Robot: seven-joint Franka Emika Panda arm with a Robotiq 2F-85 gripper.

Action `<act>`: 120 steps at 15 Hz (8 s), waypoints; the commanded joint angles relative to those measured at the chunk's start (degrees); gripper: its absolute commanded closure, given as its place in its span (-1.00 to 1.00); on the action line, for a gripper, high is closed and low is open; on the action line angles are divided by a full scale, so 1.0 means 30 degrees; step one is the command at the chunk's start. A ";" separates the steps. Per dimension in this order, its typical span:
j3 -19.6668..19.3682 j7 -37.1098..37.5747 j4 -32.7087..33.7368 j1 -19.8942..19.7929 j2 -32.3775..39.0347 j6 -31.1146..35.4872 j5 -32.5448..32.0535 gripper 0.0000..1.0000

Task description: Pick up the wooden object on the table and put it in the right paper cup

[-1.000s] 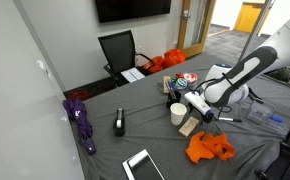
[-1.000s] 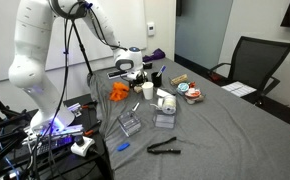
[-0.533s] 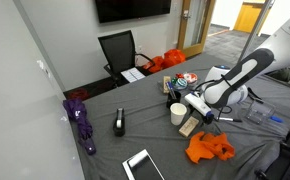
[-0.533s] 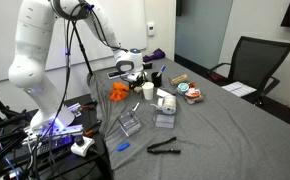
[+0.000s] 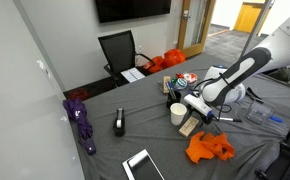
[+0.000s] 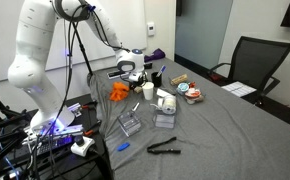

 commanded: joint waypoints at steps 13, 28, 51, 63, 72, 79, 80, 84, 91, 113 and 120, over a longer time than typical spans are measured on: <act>0.0289 -0.2211 0.0182 -0.0733 -0.0270 -0.0815 0.0895 0.36; -0.1829 -0.3353 -0.0265 -0.0181 -0.2345 -0.4932 -0.1122 0.36; -0.1736 -0.4372 -0.3327 0.0136 -0.6998 -0.4298 -0.1654 0.36; -0.1716 -0.4454 -0.4101 -0.0147 -0.8073 -0.4112 -0.1240 0.36; -0.1712 -0.3102 -0.4137 0.0255 -0.7521 -0.3414 -0.1685 0.36; -0.1657 -0.2740 -0.4090 0.0421 -0.7178 -0.3211 -0.1809 0.36; -0.1664 -0.2575 -0.4088 0.0481 -0.7115 -0.3143 -0.1895 0.36; -0.1654 -0.1728 -0.4050 0.0758 -0.6866 -0.2835 -0.2324 0.36; -0.1730 -0.0474 -0.3996 0.1038 -0.6643 -0.2716 -0.3351 0.36; -0.0983 -0.0908 -0.3738 0.0534 -0.5816 -0.2349 -0.1377 0.36; -0.1191 -0.0819 -0.3734 0.0766 -0.5682 -0.2273 -0.1460 0.36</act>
